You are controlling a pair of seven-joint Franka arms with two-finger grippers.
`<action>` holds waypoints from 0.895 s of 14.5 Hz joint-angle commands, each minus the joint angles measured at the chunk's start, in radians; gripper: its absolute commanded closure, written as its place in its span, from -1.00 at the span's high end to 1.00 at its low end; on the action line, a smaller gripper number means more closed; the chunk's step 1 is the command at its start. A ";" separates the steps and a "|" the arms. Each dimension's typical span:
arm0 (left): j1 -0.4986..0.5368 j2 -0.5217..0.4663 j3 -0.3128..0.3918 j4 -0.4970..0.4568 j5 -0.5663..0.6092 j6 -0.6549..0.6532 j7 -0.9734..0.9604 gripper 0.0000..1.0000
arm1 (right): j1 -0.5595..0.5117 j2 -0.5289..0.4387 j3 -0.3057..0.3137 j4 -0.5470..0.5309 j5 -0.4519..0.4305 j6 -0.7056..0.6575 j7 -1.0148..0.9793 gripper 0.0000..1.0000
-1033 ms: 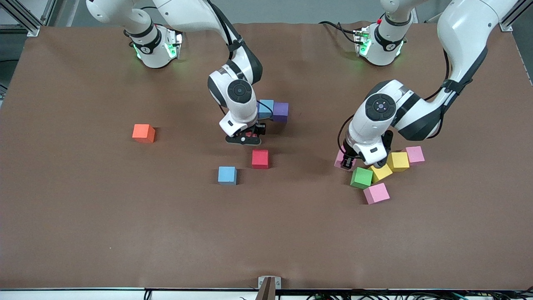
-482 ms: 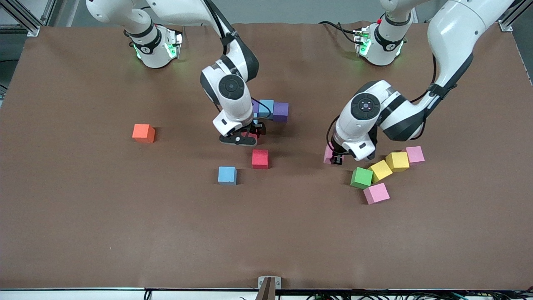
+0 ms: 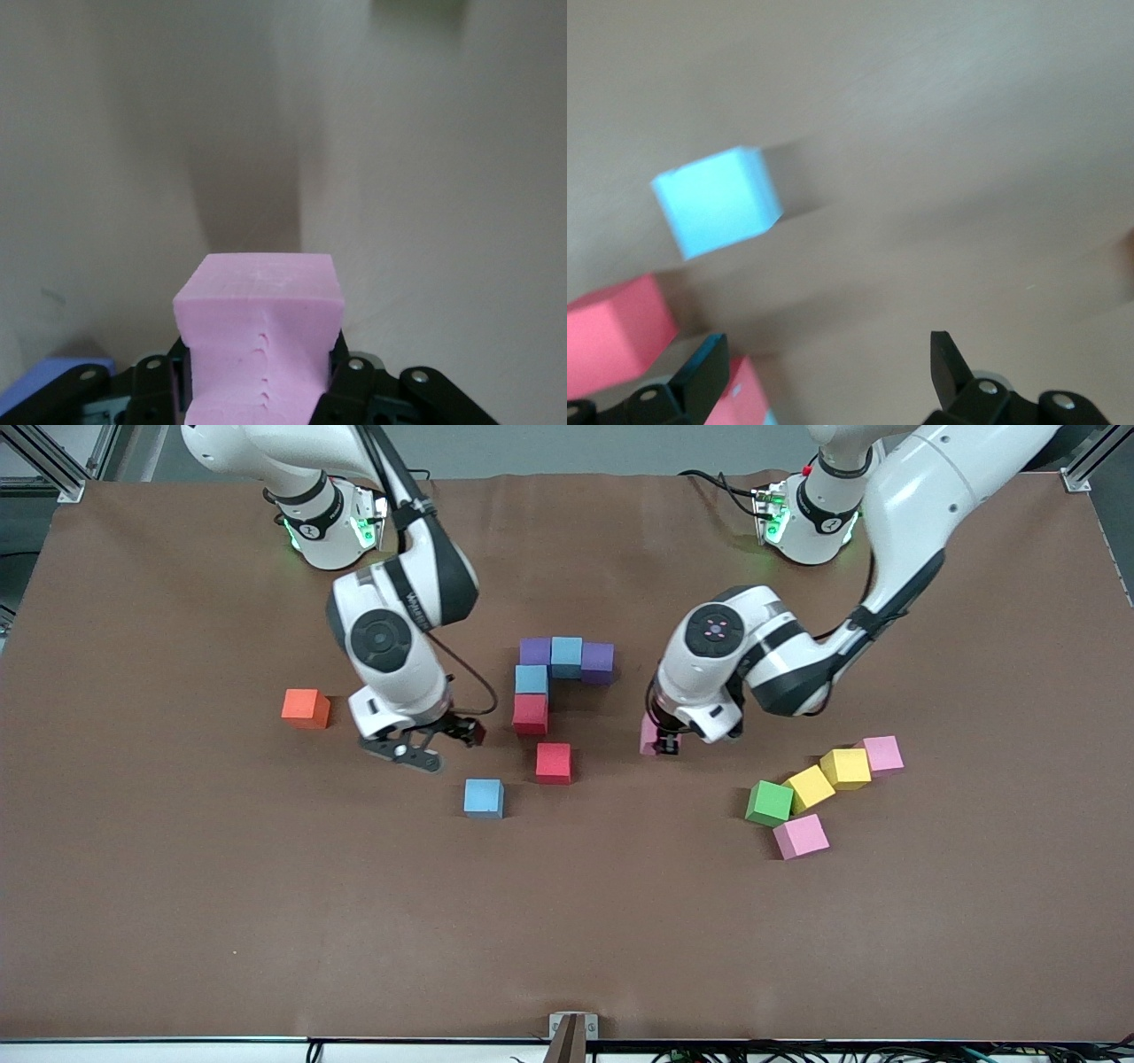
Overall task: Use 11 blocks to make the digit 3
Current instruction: 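Release the red cube with the right gripper while the left gripper carries pink, then lower the pink cube beside the central cubes and open the left gripper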
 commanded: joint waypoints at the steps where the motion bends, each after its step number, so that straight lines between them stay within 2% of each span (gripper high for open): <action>1: -0.200 0.035 0.141 0.099 -0.023 -0.001 -0.060 -0.35 | 0.014 -0.007 0.001 0.007 -0.026 -0.015 0.191 1.00; 3: -0.293 0.066 0.192 0.146 -0.024 -0.001 -0.084 -0.35 | 0.008 0.010 0.004 0.042 -0.018 -0.013 0.351 1.00; 5: -0.345 0.098 0.209 0.171 -0.039 0.000 -0.104 -0.35 | 0.005 0.043 0.004 0.072 0.041 -0.004 0.482 1.00; 7: -0.380 0.118 0.215 0.191 -0.061 0.002 -0.112 -0.35 | 0.005 0.080 0.004 0.099 0.107 -0.003 0.570 1.00; 9: -0.412 0.145 0.222 0.215 -0.064 0.002 -0.135 -0.34 | 0.003 0.128 0.004 0.138 0.138 0.011 0.664 1.00; 13: -0.529 0.176 0.316 0.284 -0.085 0.015 -0.175 -0.34 | -0.003 0.200 0.004 0.211 0.157 0.017 0.761 1.00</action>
